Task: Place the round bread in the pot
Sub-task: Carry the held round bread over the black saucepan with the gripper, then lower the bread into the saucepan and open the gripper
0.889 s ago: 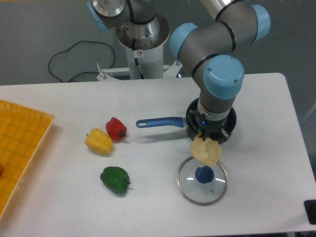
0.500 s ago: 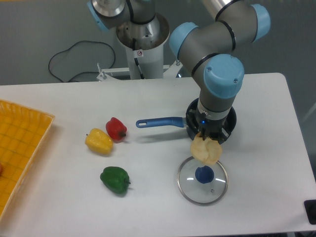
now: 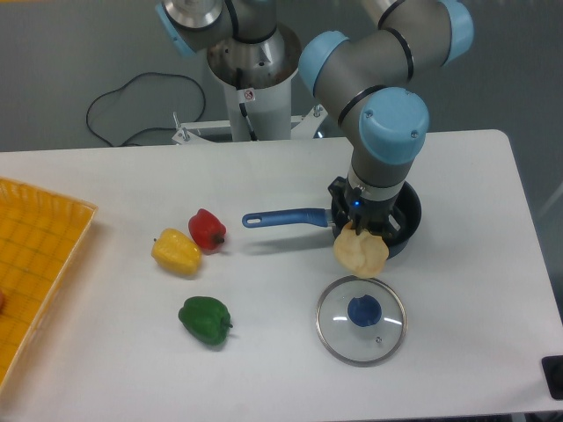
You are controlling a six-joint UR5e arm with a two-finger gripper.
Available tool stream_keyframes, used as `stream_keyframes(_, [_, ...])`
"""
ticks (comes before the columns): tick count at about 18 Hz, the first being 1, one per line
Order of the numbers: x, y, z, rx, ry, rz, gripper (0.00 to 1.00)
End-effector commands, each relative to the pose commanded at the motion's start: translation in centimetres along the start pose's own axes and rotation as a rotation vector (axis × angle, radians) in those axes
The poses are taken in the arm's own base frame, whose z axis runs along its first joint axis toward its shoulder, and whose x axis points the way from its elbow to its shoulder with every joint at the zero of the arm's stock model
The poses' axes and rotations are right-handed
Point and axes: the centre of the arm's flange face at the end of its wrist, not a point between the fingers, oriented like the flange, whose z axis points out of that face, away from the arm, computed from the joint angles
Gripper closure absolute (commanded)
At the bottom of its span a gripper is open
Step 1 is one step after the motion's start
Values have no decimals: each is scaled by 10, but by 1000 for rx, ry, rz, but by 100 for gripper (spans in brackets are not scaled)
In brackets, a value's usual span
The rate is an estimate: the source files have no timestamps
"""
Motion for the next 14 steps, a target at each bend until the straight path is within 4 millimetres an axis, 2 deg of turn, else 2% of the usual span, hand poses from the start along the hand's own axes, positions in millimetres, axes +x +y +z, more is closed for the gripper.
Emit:
stream_keyframes(6, [21,14,7,-41,12,83,96])
stream_keyframes(14, [9,53,21,-92,37,94,95])
